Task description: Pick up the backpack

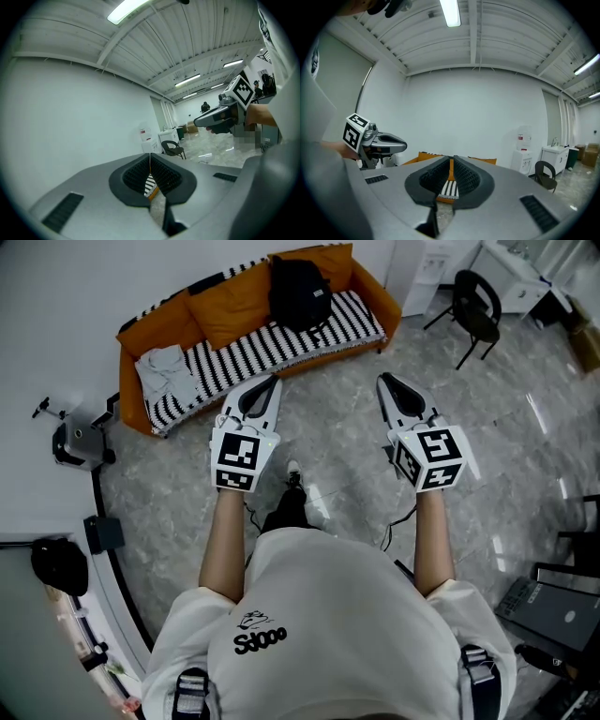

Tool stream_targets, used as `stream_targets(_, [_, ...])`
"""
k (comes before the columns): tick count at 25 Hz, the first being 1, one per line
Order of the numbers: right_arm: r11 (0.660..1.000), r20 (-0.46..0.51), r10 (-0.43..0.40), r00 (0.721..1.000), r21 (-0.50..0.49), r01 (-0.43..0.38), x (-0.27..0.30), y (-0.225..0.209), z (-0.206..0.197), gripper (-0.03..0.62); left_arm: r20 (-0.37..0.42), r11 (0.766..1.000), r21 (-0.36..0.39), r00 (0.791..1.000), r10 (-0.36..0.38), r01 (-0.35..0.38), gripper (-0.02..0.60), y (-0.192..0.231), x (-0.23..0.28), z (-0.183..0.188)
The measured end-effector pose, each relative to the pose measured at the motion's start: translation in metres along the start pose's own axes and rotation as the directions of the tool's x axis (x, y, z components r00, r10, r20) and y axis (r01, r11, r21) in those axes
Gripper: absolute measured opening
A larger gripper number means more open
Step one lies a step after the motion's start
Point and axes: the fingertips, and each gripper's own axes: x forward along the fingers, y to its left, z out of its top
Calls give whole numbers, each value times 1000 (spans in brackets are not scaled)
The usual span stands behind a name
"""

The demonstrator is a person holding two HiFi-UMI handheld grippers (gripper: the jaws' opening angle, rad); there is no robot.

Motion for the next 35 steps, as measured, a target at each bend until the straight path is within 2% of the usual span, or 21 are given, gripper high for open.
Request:
stream_targets(10, [1000, -12, -22, 1000, -10, 22, 102, -52, 2, 51, 13, 1000, -10, 1000, -16, 16, 23, 67, 99, -16])
stream_targets(20, [999, -27, -21, 999, 29, 21, 270, -117, 30, 51, -17, 999, -39, 1000, -24, 24, 23, 190, 232, -29])
stream_targets(23, [999, -40, -22, 999, 45, 24, 306, -128, 30, 51, -24, 999, -46, 999, -28, 27, 23, 214, 257, -37])
stream_targets(30, [999, -44, -42, 998, 5, 43, 368, -137, 40, 51, -21, 997, -67, 999, -48, 47, 23, 265, 303, -50])
stream_targets(35, [995, -36, -76, 996, 56, 78, 401, -155, 45, 51, -14, 995, -75, 998, -67, 66, 23, 291, 335, -55])
